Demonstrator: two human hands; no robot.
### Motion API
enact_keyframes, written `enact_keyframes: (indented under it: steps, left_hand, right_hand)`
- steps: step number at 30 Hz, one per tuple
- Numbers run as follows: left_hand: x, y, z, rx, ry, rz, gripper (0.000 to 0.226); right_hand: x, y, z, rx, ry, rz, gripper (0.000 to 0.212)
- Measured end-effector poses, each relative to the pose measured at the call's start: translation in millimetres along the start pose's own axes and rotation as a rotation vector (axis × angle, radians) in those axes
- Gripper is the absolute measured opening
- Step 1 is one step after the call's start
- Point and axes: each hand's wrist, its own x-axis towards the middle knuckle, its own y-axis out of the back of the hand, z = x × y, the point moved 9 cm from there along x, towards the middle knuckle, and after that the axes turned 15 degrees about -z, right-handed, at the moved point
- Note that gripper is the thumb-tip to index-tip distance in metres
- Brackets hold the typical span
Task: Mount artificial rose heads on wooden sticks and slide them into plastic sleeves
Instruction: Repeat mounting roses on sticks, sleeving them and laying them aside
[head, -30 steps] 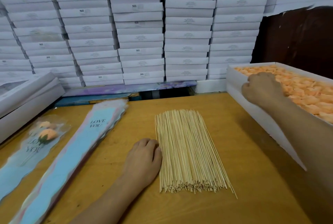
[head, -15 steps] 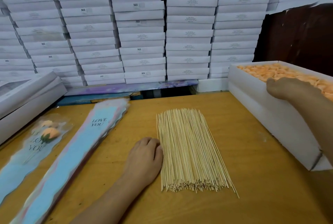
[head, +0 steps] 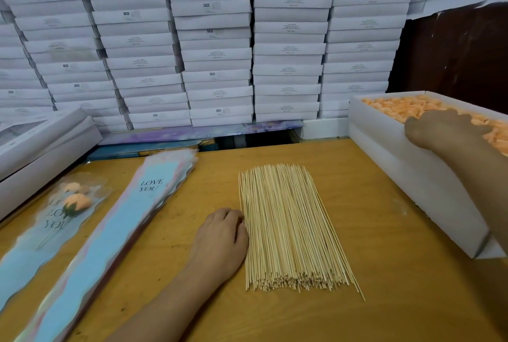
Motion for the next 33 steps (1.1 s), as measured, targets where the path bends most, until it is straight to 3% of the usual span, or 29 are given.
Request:
enact_keyframes:
  steps: [5, 7, 13, 17, 23, 28, 33]
  left_hand:
    - [1, 1, 0, -0.002, 0.005, -0.001, 0.035]
    - [0, 1, 0, -0.009, 0.008, 0.000, 0.034]
    - [0, 4, -4, -0.088, 0.031, 0.017, 0.040]
    - [-3, 8, -5, -0.186, 0.021, 0.049, 0.055]
    - [-9, 20, 5, -0.423, -0.139, 0.114, 0.035]
    - [-12, 24, 1, -0.577, -0.166, 0.146, 0.040]
    - [-9, 23, -1, -0.565, -0.138, 0.127, 0.045]
  right_hand:
    - [-51, 28, -42, 0.054, 0.360, 0.432, 0.029]
    - [-81, 21, -62, 0.128, 0.573, 0.498, 0.024]
    - [-169, -75, -124, 0.235, 1.080, 0.117, 0.036]
    - [-219, -136, -146, 0.162, 1.244, -0.061, 0.046]
    - [-260, -168, -157, 0.007, 1.375, -0.157, 0.060]
    - [-268, -172, -157, -0.010, 1.408, -0.160, 0.057]
    - [-266, -172, -155, -0.024, 1.408, -0.194, 0.055]
